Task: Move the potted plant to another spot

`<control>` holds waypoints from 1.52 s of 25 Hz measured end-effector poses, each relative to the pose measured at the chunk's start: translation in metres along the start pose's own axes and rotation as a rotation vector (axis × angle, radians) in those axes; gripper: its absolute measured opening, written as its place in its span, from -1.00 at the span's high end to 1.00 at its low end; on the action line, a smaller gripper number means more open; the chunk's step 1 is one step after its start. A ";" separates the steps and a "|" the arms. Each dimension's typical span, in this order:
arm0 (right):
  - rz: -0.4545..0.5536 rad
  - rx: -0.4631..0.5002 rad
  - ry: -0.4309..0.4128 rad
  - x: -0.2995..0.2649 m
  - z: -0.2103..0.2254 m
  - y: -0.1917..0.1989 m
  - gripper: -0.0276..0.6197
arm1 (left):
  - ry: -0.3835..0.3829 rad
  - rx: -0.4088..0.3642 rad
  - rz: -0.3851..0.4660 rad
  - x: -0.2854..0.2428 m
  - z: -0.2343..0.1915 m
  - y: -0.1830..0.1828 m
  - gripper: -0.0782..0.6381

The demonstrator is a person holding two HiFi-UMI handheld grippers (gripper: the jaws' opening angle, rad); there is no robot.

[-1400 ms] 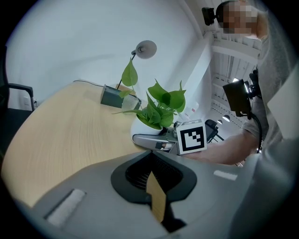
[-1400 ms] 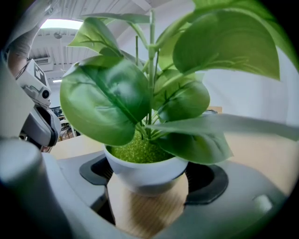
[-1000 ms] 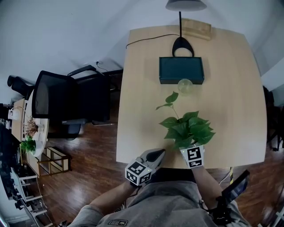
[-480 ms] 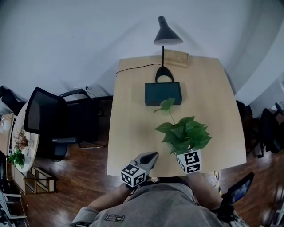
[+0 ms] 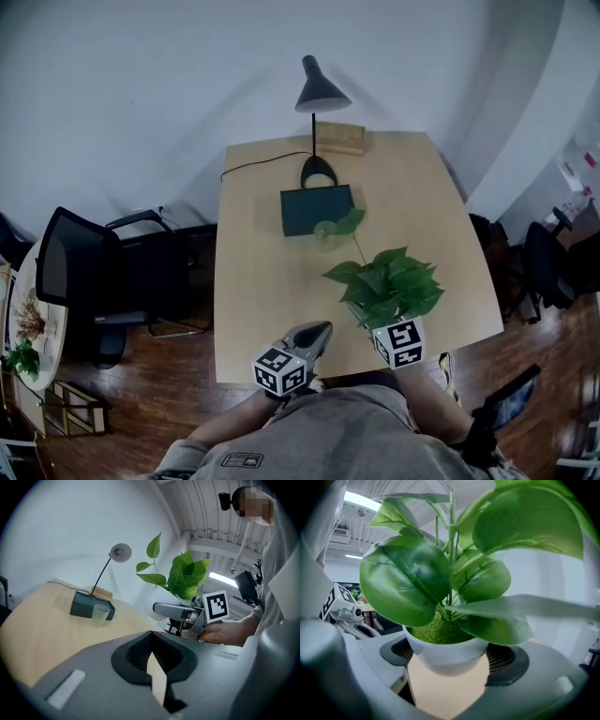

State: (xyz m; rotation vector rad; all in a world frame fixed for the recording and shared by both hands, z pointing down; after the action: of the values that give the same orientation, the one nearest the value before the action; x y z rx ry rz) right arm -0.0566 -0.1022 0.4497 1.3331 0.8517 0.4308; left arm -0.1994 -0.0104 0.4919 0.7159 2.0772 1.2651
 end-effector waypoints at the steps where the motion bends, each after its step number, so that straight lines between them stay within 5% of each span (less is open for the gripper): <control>1: -0.003 0.001 0.004 0.001 -0.002 0.000 -0.54 | 0.004 0.001 0.003 0.002 0.000 0.000 0.80; 11: -0.013 -0.012 0.011 0.005 0.028 0.013 -0.54 | -0.002 -0.010 0.009 -0.031 0.008 -0.005 0.80; 24: -0.040 -0.017 -0.059 0.022 0.208 0.034 -0.54 | -0.089 0.014 0.007 -0.200 0.065 -0.017 0.81; 38: -0.115 -0.081 -0.081 0.015 0.300 0.088 -0.54 | -0.176 0.054 -0.083 -0.271 0.085 -0.004 0.81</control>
State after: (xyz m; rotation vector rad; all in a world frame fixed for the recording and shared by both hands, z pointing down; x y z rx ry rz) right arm 0.1938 -0.2716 0.5314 1.2124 0.8302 0.3156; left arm 0.0446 -0.1534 0.5140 0.7295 1.9823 1.0652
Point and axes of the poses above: the fingertips, and each gripper's own axes: x backward along the fingers, z to its right, y out of its underside, the point moved 6 cm from there along x, backward along the fingers, and after that the axes turned 5 degrees about -x, right-handed, at the moved point
